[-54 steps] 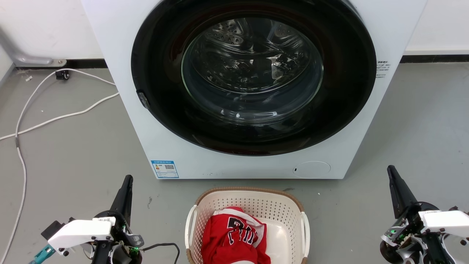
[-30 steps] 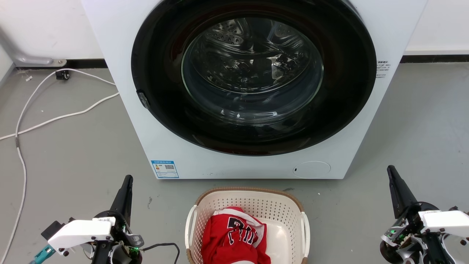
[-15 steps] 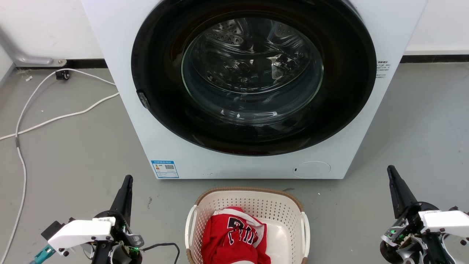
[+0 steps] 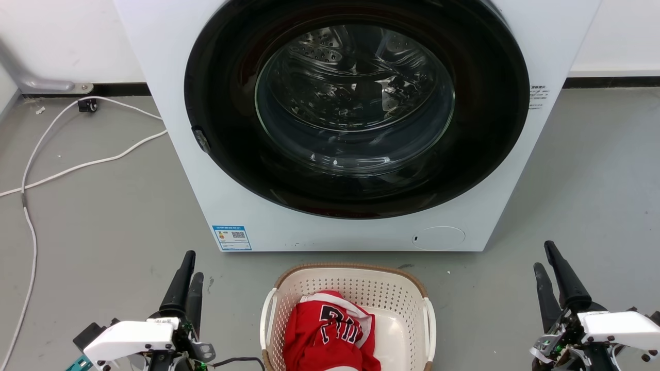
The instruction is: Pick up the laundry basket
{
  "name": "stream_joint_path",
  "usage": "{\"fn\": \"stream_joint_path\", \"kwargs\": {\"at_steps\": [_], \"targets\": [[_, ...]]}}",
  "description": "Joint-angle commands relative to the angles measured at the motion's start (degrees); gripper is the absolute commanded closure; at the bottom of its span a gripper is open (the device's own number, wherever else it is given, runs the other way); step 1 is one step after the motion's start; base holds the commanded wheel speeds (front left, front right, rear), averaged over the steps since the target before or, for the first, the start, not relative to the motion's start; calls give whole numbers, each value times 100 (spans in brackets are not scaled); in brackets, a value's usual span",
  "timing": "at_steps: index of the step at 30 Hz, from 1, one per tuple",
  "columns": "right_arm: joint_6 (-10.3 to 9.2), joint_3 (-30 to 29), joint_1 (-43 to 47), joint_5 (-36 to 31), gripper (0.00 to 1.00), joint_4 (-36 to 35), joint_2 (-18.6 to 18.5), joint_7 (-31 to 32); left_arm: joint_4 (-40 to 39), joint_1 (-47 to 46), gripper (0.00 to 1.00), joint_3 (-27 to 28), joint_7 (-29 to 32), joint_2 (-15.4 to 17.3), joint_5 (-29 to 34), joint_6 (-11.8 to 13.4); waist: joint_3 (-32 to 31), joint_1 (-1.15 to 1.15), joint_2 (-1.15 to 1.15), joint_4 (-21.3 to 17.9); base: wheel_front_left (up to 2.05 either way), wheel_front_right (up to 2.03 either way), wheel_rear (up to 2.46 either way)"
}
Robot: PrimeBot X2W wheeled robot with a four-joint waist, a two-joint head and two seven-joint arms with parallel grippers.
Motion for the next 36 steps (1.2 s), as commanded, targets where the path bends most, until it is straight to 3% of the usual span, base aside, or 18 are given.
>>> {"fn": "stream_joint_path", "kwargs": {"at_steps": [1,9,27,36], "targets": [[0,35,-76,-83,0,-127,-26,-45,-134,-124,0,-57,-48,24,65,0,1,0,0,0,0,0,0],[0,137,-18,-774,0,-225,-45,-259,-293,-119,0,-177,-258,23,748,0,2,0,0,3,0,0,0],[1,284,48,-3621,0,-567,-46,-654,-646,-44,0,-509,-661,20,3368,128,13,0,0,-5,0,0,0],[1,312,100,-4690,0,-673,-35,-658,-685,-1,0,-665,-835,76,4461,237,1,0,0,7,0,0,0]]}}
